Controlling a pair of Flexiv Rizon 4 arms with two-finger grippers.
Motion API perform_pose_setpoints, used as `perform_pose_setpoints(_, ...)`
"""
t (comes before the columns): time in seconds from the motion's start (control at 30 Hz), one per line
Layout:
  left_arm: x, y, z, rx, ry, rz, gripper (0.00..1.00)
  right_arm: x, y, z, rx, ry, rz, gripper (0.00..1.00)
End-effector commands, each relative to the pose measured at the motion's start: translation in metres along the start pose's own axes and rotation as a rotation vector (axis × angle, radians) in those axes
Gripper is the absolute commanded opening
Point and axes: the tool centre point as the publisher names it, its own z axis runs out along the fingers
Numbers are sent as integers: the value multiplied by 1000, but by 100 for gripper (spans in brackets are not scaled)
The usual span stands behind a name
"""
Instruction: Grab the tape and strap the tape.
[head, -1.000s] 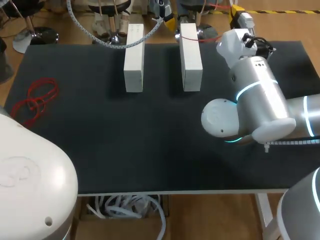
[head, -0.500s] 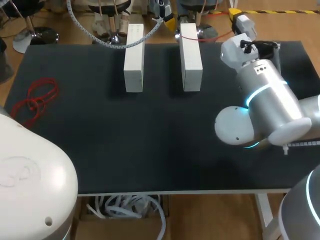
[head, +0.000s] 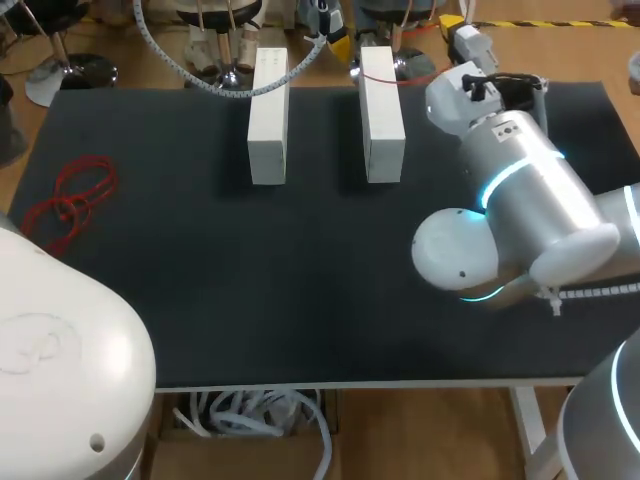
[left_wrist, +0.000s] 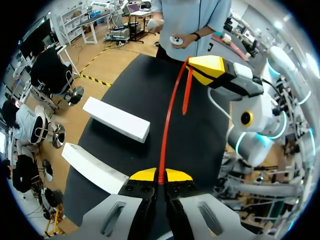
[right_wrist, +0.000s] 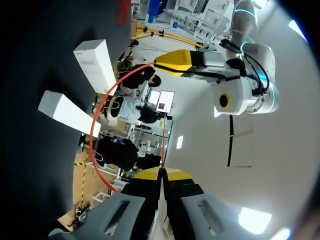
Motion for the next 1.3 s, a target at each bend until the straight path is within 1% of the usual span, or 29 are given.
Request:
perform_pose_setpoints(0.03, 0, 0, -1, -3, -1, -2, 0, -8, 22, 1, 75, 75, -8, 0)
perform_pose_setpoints(0.17, 0, 0, -1, -3, -1, -2, 0, -11, 32, 6, 78, 79, -20, 0)
perform_pose_setpoints(0.47, 0, 0, -1, -3, -1, -2, 0, -9, 40, 19, 65, 72, -56, 0)
perform_pose_setpoints(0.67, 0, 0, -1, -3, -1, -2, 0, -8, 47, 19, 41, 66, -68, 0)
perform_pose_setpoints(0.9, 0, 0, -1, -3, -1, -2, 0, -8, 50, 16, 12, 58, -75, 0)
perform_pose_setpoints(1.3, 0, 0, -1, -3, -1, -2, 0, -8, 60, 18, 3, 67, -92, 0)
